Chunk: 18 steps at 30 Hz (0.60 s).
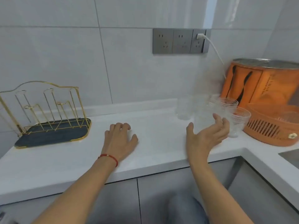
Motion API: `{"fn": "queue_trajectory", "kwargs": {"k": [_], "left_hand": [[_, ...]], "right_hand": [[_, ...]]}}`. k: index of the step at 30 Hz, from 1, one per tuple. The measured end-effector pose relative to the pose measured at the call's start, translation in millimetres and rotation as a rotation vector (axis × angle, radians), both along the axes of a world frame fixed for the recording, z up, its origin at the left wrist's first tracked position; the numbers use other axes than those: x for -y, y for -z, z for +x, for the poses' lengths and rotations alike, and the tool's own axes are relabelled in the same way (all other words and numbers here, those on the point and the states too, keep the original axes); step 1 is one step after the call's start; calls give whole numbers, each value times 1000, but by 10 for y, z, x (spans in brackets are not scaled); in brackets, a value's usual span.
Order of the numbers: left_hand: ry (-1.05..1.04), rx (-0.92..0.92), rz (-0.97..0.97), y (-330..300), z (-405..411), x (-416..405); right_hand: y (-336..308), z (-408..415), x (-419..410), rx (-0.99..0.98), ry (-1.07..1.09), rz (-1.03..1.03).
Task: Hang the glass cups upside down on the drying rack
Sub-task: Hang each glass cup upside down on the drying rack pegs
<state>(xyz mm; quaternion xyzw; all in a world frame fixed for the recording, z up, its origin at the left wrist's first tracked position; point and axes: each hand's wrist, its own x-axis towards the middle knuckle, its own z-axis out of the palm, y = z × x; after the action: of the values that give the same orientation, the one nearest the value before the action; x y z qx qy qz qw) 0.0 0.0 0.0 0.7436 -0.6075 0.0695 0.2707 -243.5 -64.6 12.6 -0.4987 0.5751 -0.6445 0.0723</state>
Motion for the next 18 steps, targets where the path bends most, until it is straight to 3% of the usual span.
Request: {"fn": "queue_trajectory", "kwargs": {"k": [4,9,11,15,18], "left_hand": [[-23,-21,-38,21,18,-1],[75,-117,-94,-11,36,-26],[135,-321,-117,-105,-7,-99],[379,-927,-136,-406,-256,-309],[320,-993,-241,-553,-297,-427]], "right_hand": [[-13,-137,179,236,-167,260],[12,-172,136,95,-288,248],[-3,-113,8,-16,-470,225],[-173,307,-298,-290,-800,119],[-286,652,-406,-369,-1002,88]]}}
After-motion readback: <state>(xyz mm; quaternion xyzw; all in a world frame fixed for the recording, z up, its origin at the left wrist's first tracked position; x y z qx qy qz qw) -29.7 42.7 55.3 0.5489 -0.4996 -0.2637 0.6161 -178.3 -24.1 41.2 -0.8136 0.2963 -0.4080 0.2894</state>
